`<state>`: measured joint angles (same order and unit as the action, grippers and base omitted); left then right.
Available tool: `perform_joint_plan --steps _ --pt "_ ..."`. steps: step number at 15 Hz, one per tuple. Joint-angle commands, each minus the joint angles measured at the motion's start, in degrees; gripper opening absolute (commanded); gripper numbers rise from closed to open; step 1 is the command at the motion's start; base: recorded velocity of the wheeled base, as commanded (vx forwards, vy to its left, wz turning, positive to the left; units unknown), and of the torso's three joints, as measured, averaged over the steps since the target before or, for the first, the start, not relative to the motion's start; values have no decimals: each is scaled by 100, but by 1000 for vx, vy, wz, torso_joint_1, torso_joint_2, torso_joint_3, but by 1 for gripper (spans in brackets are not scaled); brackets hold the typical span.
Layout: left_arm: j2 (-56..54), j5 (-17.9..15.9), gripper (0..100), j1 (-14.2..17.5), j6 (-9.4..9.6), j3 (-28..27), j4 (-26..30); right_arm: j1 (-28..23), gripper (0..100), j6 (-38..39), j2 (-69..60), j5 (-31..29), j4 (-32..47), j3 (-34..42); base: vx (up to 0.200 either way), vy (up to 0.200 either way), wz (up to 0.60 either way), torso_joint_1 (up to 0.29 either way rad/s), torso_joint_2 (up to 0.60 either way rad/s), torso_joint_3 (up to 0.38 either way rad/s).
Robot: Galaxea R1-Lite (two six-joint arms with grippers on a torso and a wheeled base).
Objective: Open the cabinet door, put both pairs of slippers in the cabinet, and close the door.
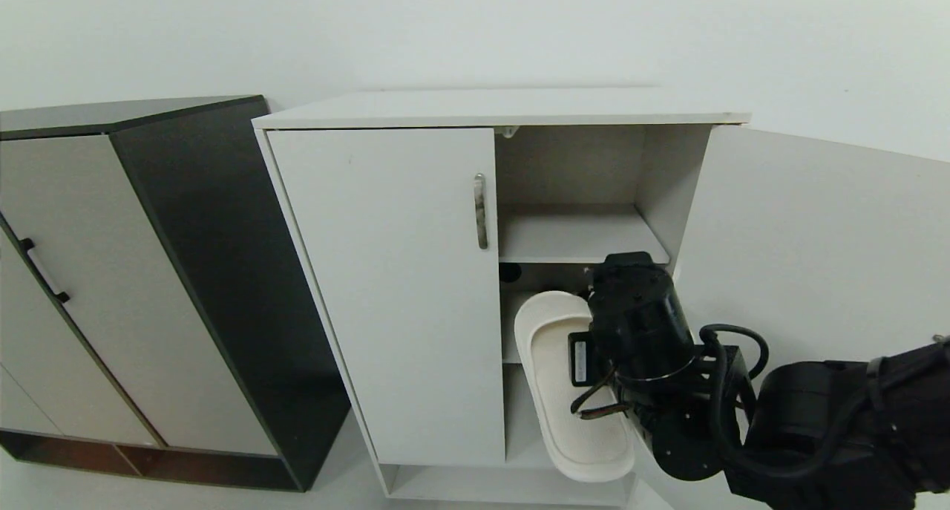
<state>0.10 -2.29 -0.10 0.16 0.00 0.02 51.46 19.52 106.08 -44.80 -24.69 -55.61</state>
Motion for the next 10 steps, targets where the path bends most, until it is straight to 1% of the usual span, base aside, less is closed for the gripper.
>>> perform_joint_plan --steps 1,3,6,10 --pt "-1 1 0 1 2 0 -2 -22 0 -18 -246 -275 271 -468 0 0 0 0 0 0" --pt "-1 1 0 1 2 0 -2 -30 0 -71 -202 -328 438 -626 0 0 0 0 0 0" --pt "-1 1 0 1 2 0 -2 -136 0 -71 -149 -336 438 -644 0 0 0 0 0 0" --pt "-1 1 0 1 2 0 -2 -153 0 -71 -132 -319 412 -653 0 0 0 0 0 0"
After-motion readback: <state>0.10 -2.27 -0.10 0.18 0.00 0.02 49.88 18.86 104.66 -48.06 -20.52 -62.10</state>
